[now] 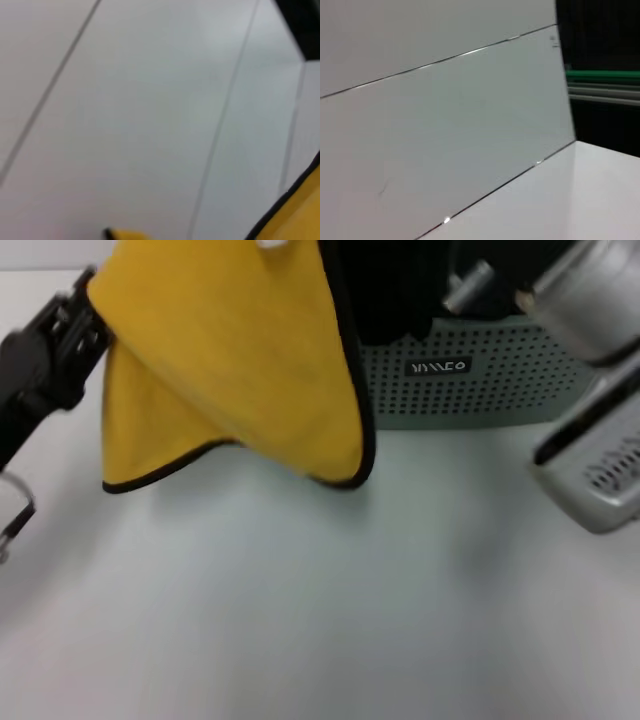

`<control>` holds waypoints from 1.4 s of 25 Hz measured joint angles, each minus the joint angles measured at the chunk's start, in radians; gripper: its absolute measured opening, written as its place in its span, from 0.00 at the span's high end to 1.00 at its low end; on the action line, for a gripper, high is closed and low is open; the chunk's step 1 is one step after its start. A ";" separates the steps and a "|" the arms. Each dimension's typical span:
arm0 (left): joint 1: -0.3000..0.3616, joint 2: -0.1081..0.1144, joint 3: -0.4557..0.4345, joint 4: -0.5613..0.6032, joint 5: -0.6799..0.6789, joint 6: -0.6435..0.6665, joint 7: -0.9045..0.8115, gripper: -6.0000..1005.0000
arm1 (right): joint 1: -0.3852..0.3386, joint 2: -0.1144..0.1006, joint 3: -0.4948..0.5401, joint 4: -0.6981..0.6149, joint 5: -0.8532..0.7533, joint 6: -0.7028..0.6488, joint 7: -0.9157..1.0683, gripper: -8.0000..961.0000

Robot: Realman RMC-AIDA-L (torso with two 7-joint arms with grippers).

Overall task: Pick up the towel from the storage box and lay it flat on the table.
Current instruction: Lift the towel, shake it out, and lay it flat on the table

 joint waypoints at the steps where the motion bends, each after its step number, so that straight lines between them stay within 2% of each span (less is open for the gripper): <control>1: 0.011 -0.002 0.000 0.002 0.000 -0.019 0.017 0.63 | 0.000 -0.001 0.006 -0.037 -0.024 0.042 0.004 0.98; 5: 0.039 -0.009 0.006 0.002 0.022 -0.098 0.086 0.63 | 0.006 0.003 0.030 -0.202 -0.156 0.243 0.010 0.98; 7: 0.041 -0.010 0.004 0.001 0.055 -0.125 0.105 0.63 | 0.016 0.003 0.033 -0.250 -0.179 0.314 0.011 0.98; 13: 0.073 -0.015 -0.008 -0.003 0.078 -0.151 0.149 0.63 | 0.094 0.002 0.022 -0.416 -0.213 0.664 0.011 0.98; 17: 0.101 -0.032 -0.058 0.001 0.067 -0.135 0.178 0.63 | 0.127 0.003 0.012 -0.517 -0.222 0.902 0.010 0.98; 19: 0.130 -0.064 -0.149 -0.002 0.064 -0.072 0.242 0.63 | 0.137 0.003 0.012 -0.544 -0.209 0.981 0.010 0.98; 21: 0.139 -0.075 -0.171 -0.004 0.062 -0.041 0.280 0.62 | 0.149 0.003 0.013 -0.565 -0.181 1.040 0.011 0.98; 23: 0.146 -0.082 -0.183 -0.006 0.058 0.003 0.326 0.62 | 0.169 0.003 0.017 -0.585 -0.132 1.102 0.010 0.98; 27: 0.141 -0.087 -0.183 -0.014 0.056 0.104 0.418 0.62 | 0.272 -0.005 0.046 -0.622 0.066 1.345 -0.038 0.98; 29: 0.131 -0.090 -0.182 -0.021 0.056 0.143 0.477 0.61 | 0.321 -0.003 0.083 -0.620 0.218 1.463 -0.130 0.98; 33: 0.091 -0.093 -0.184 -0.060 0.048 0.201 0.579 0.61 | 0.417 0.005 0.240 -0.579 0.630 1.674 -0.386 0.98; 35: 0.074 -0.093 -0.185 -0.081 0.032 0.213 0.608 0.60 | 0.454 0.005 0.315 -0.551 0.778 1.765 -0.472 0.98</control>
